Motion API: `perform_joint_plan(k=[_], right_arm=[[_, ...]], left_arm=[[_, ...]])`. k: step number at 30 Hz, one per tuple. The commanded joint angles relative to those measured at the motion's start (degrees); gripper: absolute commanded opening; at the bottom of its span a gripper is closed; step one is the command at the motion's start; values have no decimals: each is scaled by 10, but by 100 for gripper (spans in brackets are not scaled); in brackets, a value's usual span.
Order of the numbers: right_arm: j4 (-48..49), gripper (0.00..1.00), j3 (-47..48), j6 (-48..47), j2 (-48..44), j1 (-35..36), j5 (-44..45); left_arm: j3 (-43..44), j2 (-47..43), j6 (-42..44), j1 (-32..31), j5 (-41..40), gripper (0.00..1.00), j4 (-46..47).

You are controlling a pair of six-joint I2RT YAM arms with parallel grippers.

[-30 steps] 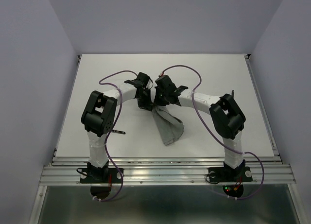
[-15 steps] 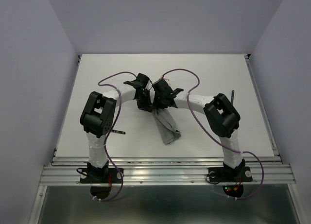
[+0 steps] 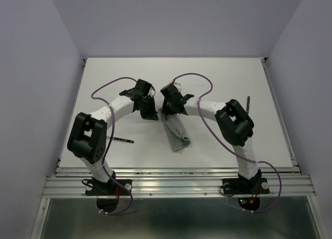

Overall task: Fold the napkin into a case and place the utensils inside
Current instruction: Fold the 2/3-rectangle-folded napkin at the center of the board.

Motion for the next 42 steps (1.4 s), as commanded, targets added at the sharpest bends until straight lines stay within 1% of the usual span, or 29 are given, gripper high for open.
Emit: perform_joint_plan(k=[1, 2, 5, 7, 9, 10, 12, 13, 14, 15, 18, 19, 23, 28, 33, 38, 39, 42], right_arm=[[-42, 1, -3, 0, 44, 1, 34], [-45, 1, 0, 1, 47, 1, 42], [-83, 1, 24, 13, 57, 1, 73], [-125, 1, 45, 32, 77, 1, 118], [-178, 1, 81, 54, 101, 1, 168], [-194, 1, 93, 62, 110, 1, 185], [-214, 1, 114, 78, 122, 1, 220], [-221, 1, 117, 82, 126, -5, 225], [-221, 1, 116, 85, 127, -12, 226], [-221, 1, 116, 86, 126, -12, 227], [-222, 1, 119, 88, 126, -18, 234], [-222, 1, 120, 87, 125, -18, 235], [-222, 1, 127, 86, 126, -18, 229], [-219, 1, 129, 83, 123, -18, 215], [-193, 1, 102, 70, 102, -18, 200], [-174, 1, 83, 65, 90, -18, 192], [-173, 1, 81, 66, 89, -18, 188], [-174, 1, 83, 63, 89, -18, 182]], left_arm=[[-61, -66, -39, 0, 75, 0, 63], [-72, -73, -47, 0, 81, 0, 93], [-112, -98, -84, -1, 101, 2, 136], [-120, -107, -94, -5, 111, 9, 162], [-115, -110, -92, -12, 109, 15, 161], [-113, -112, -91, -15, 108, 17, 159], [-106, -118, -89, -19, 102, 27, 156], [-105, -126, -88, -24, 97, 32, 156], [-104, -130, -87, -25, 94, 41, 155], [-104, -132, -82, -27, 92, 59, 150], [-107, -141, -76, -35, 87, 86, 148], [-112, -146, -73, -42, 85, 98, 151], [-128, -140, -78, -57, 81, 99, 167], [-156, -122, -87, -76, 79, 98, 212], [-174, -102, -83, -78, 77, 95, 238], [-189, -85, -95, -77, 74, 93, 270], [-189, -82, -98, -78, 72, 92, 283], [-189, -60, -101, -78, 62, 88, 284]])
